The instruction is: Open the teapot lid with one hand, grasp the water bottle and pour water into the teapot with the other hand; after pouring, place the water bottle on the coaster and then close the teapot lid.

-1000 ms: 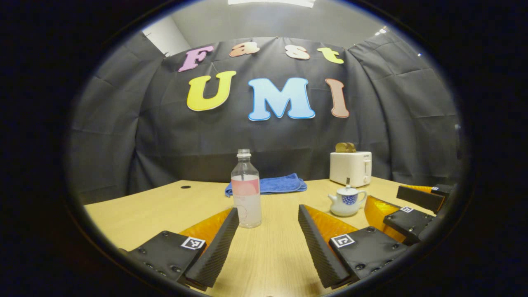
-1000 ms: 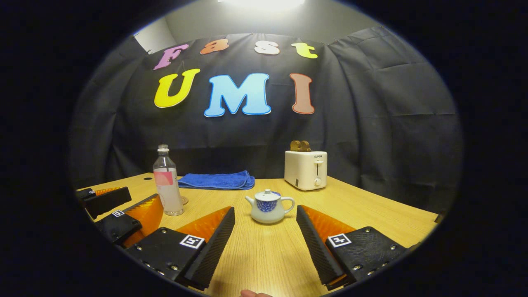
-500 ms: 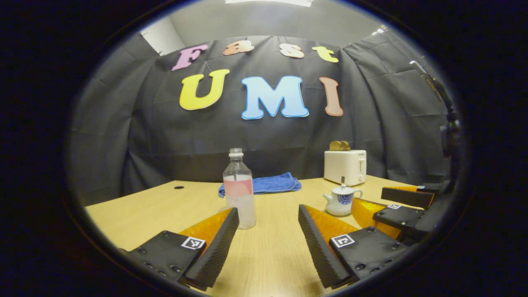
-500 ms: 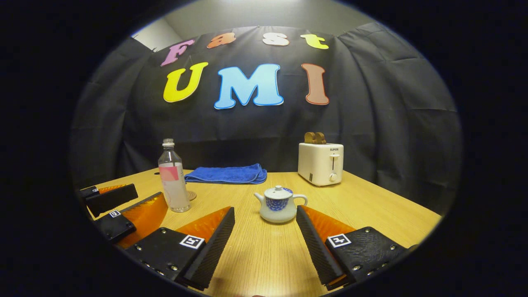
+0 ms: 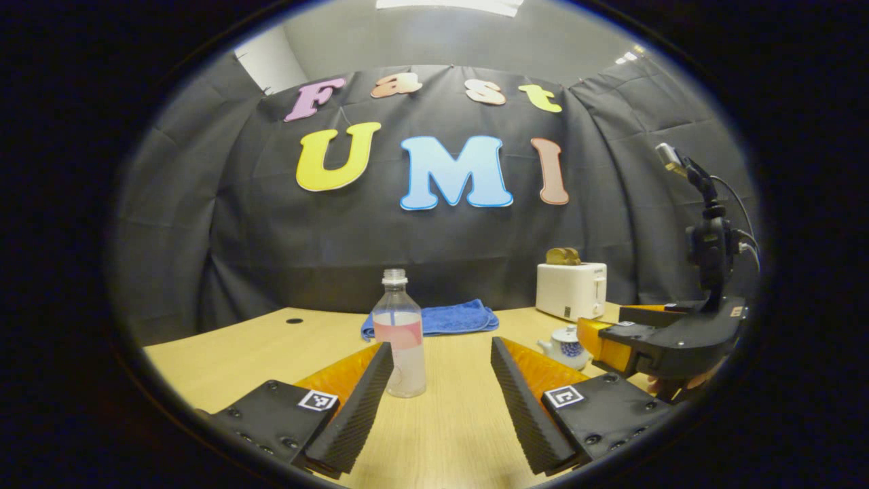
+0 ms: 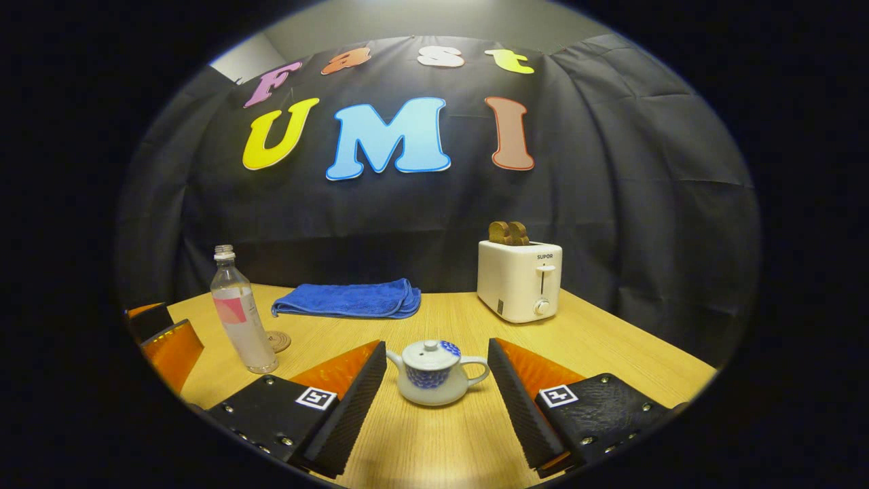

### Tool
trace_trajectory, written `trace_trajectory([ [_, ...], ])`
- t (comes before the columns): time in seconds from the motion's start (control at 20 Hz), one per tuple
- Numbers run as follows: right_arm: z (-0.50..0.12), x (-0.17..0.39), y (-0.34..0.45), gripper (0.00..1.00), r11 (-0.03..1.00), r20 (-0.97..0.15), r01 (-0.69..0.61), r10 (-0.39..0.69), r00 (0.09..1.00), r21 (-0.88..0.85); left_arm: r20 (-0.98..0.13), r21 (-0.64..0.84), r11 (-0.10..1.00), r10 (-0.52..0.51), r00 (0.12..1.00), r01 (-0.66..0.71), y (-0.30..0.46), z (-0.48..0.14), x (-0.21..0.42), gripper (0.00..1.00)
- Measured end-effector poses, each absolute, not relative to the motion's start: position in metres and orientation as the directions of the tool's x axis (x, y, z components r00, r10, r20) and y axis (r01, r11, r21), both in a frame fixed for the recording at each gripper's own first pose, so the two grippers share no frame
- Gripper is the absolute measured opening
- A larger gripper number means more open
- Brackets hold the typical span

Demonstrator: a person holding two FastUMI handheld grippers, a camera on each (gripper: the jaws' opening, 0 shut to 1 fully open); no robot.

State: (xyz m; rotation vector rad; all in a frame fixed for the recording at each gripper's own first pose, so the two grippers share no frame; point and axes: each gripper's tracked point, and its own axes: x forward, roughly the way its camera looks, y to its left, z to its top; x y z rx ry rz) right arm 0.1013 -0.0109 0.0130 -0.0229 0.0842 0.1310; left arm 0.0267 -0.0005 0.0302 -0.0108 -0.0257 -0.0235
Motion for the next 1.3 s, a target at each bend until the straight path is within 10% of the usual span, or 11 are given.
trace_trajectory([
  [0.45,0.001,0.145,-0.008,0.83,0.991,-0.149,-0.134,0.132,0.980,-0.002,0.004,-0.007,1.000,-0.002,1.000,0.002,0.013,0.025,0.037,1.00],
  [0.65,-0.009,0.152,0.002,0.58,0.986,-0.169,-0.162,0.154,0.974,-0.034,-0.010,-0.007,1.000,0.001,1.000,-0.001,0.015,0.020,0.041,1.00],
  [0.8,-0.005,0.156,0.003,0.57,0.988,-0.158,-0.154,0.148,0.976,-0.023,-0.017,0.000,1.000,0.004,1.000,-0.004,0.017,0.019,0.043,1.00],
  [0.85,-0.006,0.152,0.003,0.27,0.987,-0.159,-0.159,0.152,0.976,-0.031,-0.017,0.004,1.000,0.006,1.000,-0.006,0.018,0.019,0.044,1.00],
  [1.0,0.000,0.171,-0.004,0.27,0.990,-0.145,-0.131,0.122,0.982,-0.060,-0.019,0.003,1.000,0.001,1.000,-0.001,0.016,0.018,0.047,1.00],
  [1.05,-0.004,0.153,-0.008,0.04,0.991,-0.145,-0.128,0.120,0.982,-0.047,-0.023,0.002,1.000,-0.003,1.000,0.003,0.016,0.017,0.048,1.00],
  [1.3,-0.004,0.156,-0.005,0.05,0.988,-0.136,-0.134,0.123,0.983,-0.074,-0.023,-0.005,1.000,-0.002,1.000,0.002,0.017,0.017,0.048,1.00],
])
